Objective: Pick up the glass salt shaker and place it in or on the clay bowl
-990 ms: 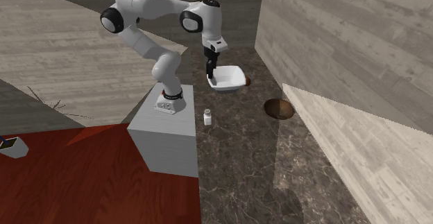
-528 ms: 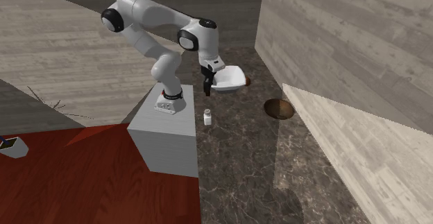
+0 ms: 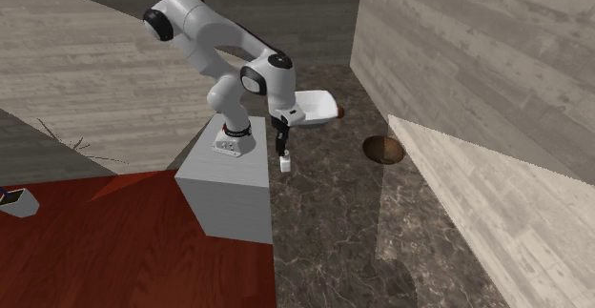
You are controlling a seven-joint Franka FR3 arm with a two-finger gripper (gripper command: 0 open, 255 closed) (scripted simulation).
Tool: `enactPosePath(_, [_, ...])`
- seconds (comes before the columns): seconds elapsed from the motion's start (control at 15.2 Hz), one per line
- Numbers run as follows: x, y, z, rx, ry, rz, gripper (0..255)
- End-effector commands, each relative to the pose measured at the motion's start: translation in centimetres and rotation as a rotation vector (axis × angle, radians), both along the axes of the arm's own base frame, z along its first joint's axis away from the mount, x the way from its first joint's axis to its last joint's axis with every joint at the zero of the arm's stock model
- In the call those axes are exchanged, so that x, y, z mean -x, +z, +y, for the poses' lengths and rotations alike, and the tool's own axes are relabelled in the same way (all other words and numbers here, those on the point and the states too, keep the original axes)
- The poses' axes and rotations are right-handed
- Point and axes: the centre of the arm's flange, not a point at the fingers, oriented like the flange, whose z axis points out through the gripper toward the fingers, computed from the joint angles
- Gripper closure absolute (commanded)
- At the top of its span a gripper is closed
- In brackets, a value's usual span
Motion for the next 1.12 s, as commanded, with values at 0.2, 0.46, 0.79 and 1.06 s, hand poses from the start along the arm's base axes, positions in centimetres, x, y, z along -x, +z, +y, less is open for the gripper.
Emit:
enactPosePath(0.2, [0.2,-2.7,-0.2,0.001,0.002,-0.001,0])
enactPosePath(0.46, [0.2,-3.6,-0.2,0.001,0.002,-0.001,0])
enactPosePath(0.79, [0.2,-3.6,-0.2,0.001,0.002,-0.001,0])
enactPosePath(1.06, [0.2,-3.6,-0.2,0.001,0.002,-0.001,255])
